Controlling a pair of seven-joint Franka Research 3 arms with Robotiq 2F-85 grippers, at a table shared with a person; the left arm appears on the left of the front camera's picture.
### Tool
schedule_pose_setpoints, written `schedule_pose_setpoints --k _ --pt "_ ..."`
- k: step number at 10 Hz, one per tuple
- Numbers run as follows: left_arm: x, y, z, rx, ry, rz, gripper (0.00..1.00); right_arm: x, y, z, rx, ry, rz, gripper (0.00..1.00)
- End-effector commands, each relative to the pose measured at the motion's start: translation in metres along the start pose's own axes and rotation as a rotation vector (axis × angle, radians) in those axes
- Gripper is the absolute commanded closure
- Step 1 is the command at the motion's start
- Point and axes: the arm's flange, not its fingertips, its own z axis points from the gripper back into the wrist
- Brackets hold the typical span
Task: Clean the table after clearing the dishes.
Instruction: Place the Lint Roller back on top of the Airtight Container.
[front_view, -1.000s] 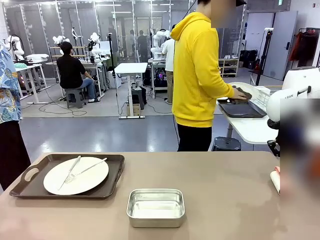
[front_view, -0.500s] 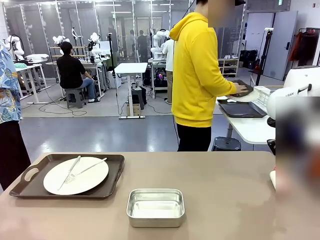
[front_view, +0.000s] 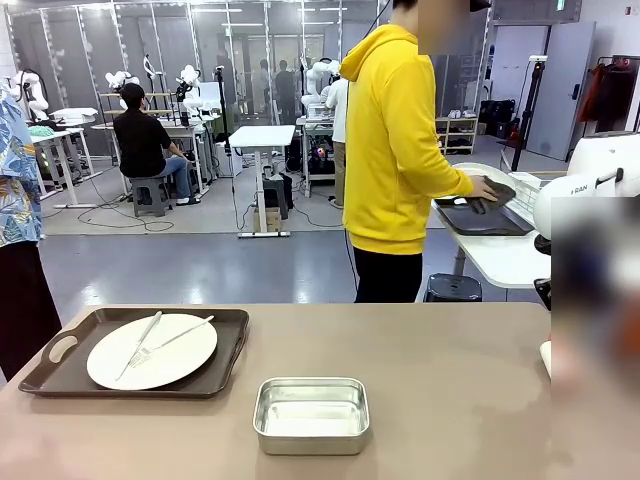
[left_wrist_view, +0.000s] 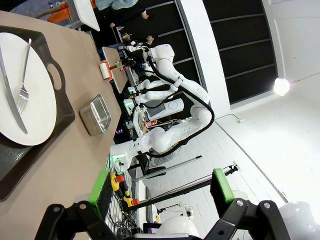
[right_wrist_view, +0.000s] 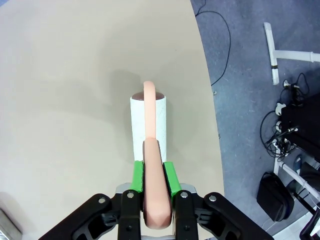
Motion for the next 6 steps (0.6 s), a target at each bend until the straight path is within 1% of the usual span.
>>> schedule_pose_setpoints --k 1,6 --pt "-0.0031 -0.0035 -0.0024 0.012 -0.011 -0.015 0.00 -0.0013 0.0006 -0.0028 -0.014 0.004 0.005 0.79" --pt "-0.0031 -0.0035 -0.0024 0.012 -0.011 -0.015 0.00 -0.0013 0.0006 -0.0028 -0.014 0.004 0.005 0.79"
